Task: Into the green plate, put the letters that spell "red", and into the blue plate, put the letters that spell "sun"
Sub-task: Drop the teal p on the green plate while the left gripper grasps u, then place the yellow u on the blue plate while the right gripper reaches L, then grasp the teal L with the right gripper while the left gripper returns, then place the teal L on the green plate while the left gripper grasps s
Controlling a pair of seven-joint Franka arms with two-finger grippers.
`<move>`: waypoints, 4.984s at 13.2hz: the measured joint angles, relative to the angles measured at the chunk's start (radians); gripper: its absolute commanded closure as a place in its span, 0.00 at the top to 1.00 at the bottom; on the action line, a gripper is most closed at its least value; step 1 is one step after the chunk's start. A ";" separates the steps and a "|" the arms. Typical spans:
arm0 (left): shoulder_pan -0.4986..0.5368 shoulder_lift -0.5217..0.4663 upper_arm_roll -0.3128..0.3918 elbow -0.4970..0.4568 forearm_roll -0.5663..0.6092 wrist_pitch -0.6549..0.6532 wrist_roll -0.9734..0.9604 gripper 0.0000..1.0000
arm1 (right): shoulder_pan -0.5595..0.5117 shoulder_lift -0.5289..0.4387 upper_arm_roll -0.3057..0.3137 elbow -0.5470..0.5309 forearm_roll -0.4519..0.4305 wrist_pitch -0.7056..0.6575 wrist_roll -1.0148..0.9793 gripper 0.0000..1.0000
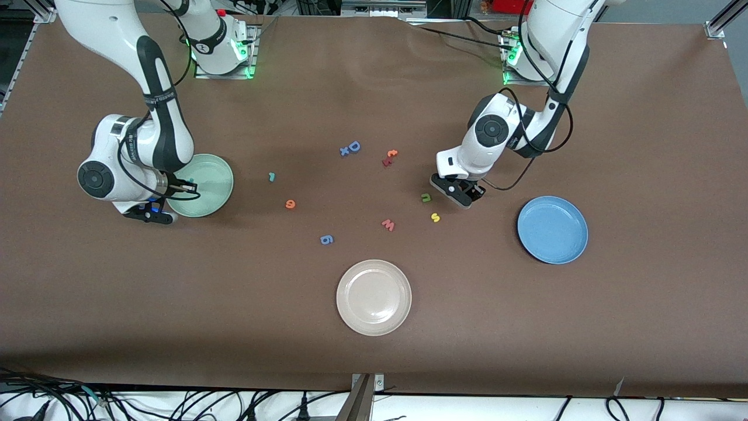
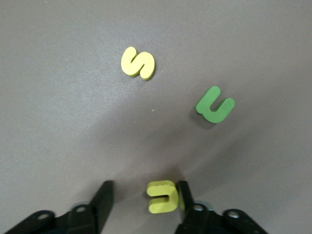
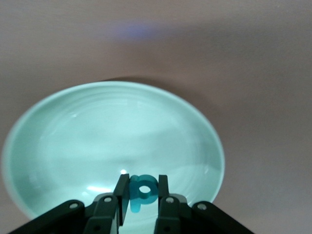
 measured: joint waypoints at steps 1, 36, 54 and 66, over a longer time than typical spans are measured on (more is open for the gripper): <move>0.000 0.000 0.000 0.000 0.000 0.000 0.000 0.44 | -0.014 0.012 0.000 -0.001 0.000 0.004 -0.023 0.09; 0.386 0.018 -0.022 0.275 -0.144 -0.338 0.006 1.00 | 0.081 -0.061 0.375 -0.167 0.008 0.348 0.658 0.65; 0.051 0.214 -0.032 0.495 -0.145 -0.338 -0.993 1.00 | 0.080 -0.122 0.324 -0.143 0.008 0.242 0.645 0.00; 0.036 0.245 -0.030 0.504 -0.103 -0.338 -1.003 0.54 | 0.035 -0.072 0.045 -0.116 0.006 0.121 0.143 0.62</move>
